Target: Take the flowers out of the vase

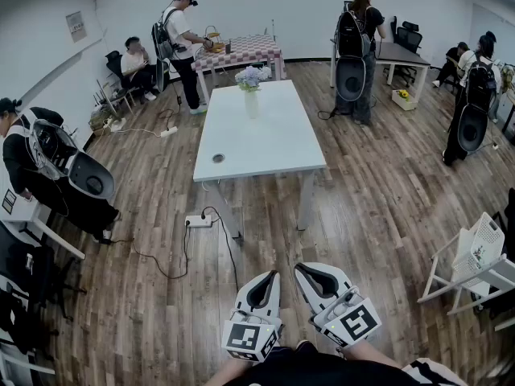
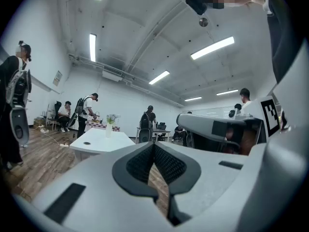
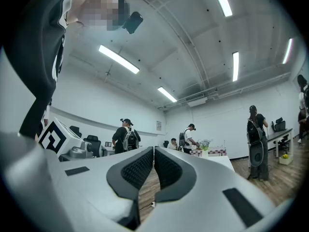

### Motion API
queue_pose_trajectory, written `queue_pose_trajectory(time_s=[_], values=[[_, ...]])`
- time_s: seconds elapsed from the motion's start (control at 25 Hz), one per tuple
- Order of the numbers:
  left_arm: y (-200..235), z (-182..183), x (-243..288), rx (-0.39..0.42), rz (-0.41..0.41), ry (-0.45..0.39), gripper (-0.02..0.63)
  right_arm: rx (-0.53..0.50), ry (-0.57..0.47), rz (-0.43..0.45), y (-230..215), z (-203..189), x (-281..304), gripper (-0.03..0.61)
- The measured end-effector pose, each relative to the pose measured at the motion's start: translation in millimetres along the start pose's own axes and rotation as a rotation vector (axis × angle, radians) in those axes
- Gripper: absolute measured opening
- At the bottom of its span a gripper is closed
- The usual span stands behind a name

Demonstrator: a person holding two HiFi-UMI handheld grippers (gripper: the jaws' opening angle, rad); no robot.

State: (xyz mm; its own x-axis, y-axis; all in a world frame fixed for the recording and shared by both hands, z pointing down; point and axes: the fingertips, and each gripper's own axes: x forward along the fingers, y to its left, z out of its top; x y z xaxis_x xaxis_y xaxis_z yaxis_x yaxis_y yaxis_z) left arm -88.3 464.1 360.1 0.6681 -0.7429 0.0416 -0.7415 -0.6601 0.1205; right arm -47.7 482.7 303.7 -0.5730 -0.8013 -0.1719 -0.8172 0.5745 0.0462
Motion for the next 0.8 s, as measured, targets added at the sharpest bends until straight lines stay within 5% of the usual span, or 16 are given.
queue_pose_trajectory(time_s=[0.8], values=[[-27,3,11,-0.017,0.024,-0.024,0.005,-0.018,-0.034,0.012,-16,10,-24,0.025]])
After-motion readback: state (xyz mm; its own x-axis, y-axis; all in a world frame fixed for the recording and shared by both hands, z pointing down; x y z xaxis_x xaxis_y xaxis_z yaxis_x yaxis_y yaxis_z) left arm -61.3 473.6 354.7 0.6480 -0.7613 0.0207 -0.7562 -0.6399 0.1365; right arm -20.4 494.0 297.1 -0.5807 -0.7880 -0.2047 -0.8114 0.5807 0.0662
